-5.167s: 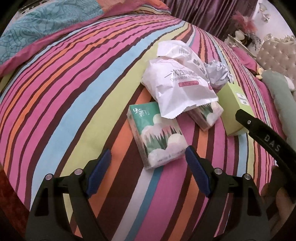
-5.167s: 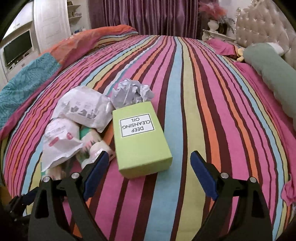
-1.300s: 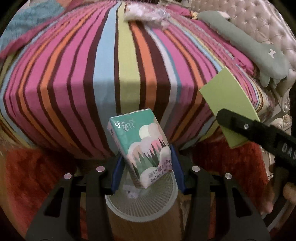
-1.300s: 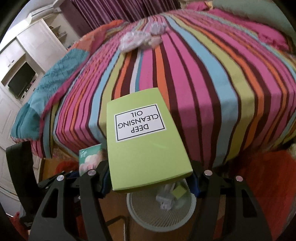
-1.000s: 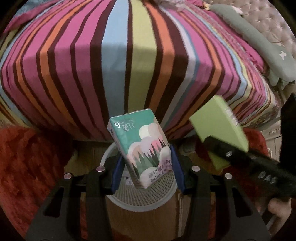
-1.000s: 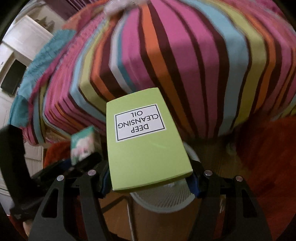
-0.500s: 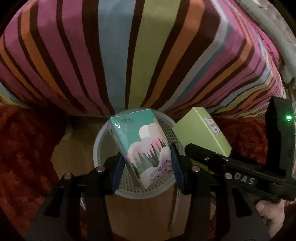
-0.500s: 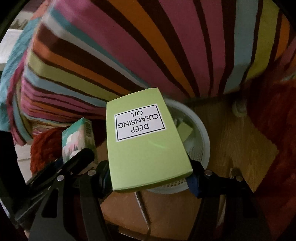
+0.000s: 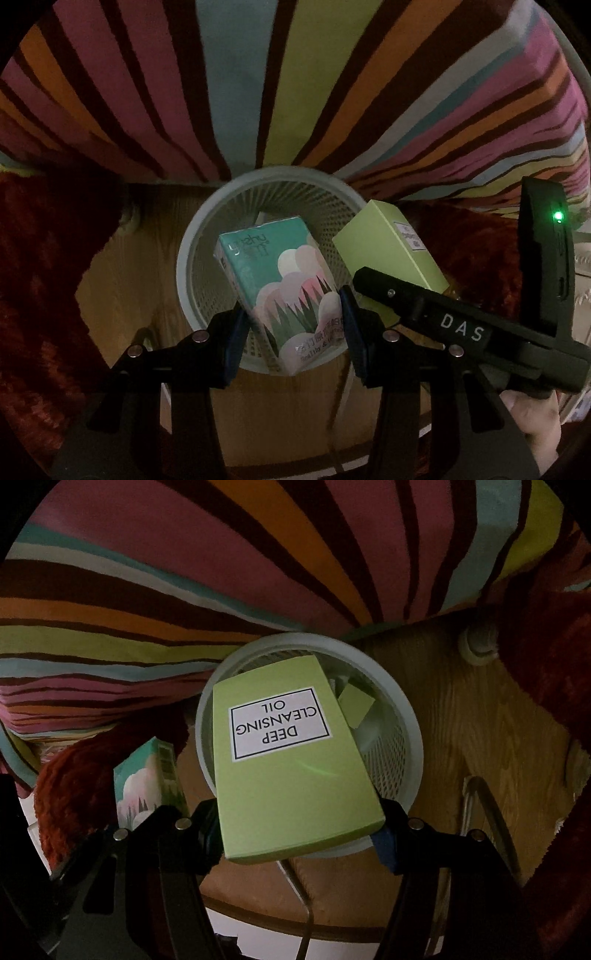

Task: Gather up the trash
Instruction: 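Open both tools to drop the box and tissue pack into the wastebasket, then move both tools back over the bed toward the remaining trash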

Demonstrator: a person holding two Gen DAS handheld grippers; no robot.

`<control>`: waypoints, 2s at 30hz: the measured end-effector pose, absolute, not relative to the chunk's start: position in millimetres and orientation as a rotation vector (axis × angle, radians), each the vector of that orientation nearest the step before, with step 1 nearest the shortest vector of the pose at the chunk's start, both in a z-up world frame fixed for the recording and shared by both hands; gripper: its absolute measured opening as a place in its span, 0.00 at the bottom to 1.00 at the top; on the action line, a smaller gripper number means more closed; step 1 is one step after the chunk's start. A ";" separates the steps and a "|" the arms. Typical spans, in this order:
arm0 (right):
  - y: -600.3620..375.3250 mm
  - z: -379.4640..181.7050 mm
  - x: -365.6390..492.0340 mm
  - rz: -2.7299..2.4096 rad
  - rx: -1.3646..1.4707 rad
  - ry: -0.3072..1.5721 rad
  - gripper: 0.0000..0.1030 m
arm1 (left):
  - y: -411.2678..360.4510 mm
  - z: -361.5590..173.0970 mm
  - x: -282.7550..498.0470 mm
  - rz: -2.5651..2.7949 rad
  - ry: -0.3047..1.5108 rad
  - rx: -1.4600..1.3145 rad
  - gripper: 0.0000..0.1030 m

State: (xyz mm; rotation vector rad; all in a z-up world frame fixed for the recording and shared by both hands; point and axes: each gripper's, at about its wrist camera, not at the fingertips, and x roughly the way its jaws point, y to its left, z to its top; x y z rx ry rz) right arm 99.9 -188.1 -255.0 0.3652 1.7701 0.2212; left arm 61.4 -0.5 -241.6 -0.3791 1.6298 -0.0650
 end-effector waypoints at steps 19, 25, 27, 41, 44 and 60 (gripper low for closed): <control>-197.7 -275.7 98.4 0.141 0.427 1.815 0.89 | -2.7 -236.8 59.5 -0.042 1.639 -0.300 0.75; -192.6 -270.2 100.8 0.141 0.416 1.798 0.89 | -1.1 -226.0 59.6 -0.033 1.590 -0.283 0.75; -195.0 -266.1 100.6 0.146 0.415 1.785 0.89 | -0.5 -219.5 59.4 -0.028 1.562 -0.272 0.75; -207.4 -189.3 102.7 0.245 0.464 1.496 0.89 | -3.8 -153.8 56.3 -0.005 1.289 -0.115 0.75; -214.6 -162.2 104.5 0.261 0.446 1.388 0.89 | -4.8 -142.1 55.7 -0.005 1.245 -0.091 0.75; -213.9 -53.2 142.7 0.276 0.193 0.899 0.89 | 11.3 -52.1 83.6 -0.052 0.971 -0.083 0.75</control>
